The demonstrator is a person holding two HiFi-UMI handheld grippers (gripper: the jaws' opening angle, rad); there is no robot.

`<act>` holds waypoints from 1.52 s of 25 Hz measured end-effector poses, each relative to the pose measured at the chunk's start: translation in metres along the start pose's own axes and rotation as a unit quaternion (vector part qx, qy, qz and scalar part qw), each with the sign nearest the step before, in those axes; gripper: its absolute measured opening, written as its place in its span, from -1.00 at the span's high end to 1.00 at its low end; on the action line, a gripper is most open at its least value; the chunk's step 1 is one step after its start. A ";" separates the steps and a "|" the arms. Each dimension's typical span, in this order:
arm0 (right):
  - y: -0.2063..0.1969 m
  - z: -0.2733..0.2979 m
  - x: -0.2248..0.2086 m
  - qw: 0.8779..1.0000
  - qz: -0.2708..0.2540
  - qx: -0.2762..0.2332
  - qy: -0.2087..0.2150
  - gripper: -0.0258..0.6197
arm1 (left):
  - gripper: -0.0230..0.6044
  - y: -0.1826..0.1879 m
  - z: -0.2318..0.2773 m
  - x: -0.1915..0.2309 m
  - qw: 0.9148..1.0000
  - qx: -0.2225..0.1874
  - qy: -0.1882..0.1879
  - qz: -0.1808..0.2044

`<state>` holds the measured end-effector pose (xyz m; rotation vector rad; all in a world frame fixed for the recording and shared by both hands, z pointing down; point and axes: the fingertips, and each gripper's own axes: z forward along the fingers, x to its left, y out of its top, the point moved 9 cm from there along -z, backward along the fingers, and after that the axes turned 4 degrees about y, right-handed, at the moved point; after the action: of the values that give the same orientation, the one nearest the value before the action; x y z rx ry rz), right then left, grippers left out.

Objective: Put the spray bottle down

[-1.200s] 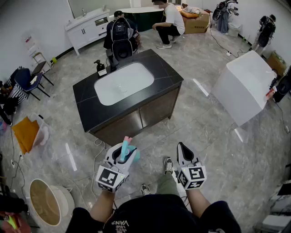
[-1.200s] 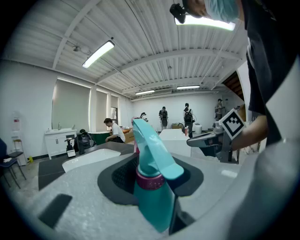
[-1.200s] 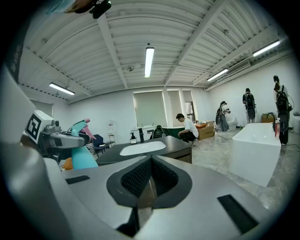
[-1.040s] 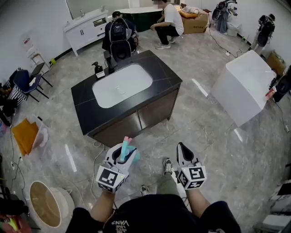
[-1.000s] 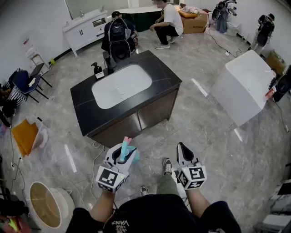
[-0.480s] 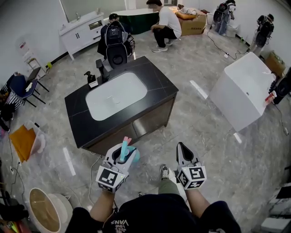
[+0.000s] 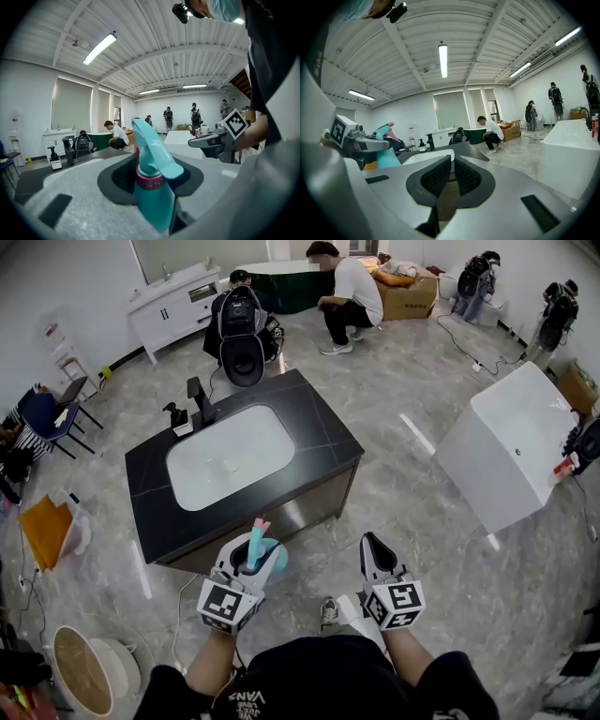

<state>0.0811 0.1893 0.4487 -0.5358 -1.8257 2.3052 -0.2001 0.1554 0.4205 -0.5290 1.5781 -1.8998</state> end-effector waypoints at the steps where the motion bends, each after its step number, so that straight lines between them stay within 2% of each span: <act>1: 0.003 0.005 -0.008 1.000 -0.001 0.000 0.005 0.90 | 0.42 0.003 0.008 0.000 1.000 0.001 0.004 -0.003; 11: 0.012 0.045 -0.068 0.999 -0.009 0.016 0.052 0.88 | 0.42 0.018 0.073 0.005 0.999 -0.010 0.043 0.003; 19: 0.012 0.066 -0.084 0.998 0.002 0.025 0.060 0.86 | 0.42 0.034 0.102 0.026 0.998 -0.011 0.064 -0.004; 22: 0.013 0.075 -0.089 0.998 0.003 0.029 0.059 0.86 | 0.42 0.042 0.116 0.037 0.998 -0.005 0.062 0.001; 26: 0.017 0.097 -0.095 0.998 0.004 0.038 0.053 0.86 | 0.42 0.044 0.140 0.058 0.998 -0.023 0.052 -0.001; 38: 0.042 0.186 -0.100 0.998 0.002 0.045 0.048 0.86 | 0.42 0.063 0.214 0.134 0.999 -0.035 0.015 0.009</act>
<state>0.1094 -0.0237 0.4630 -0.6258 -1.6720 2.3078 -0.1486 -0.0983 0.3944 -0.5164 1.6685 -1.8540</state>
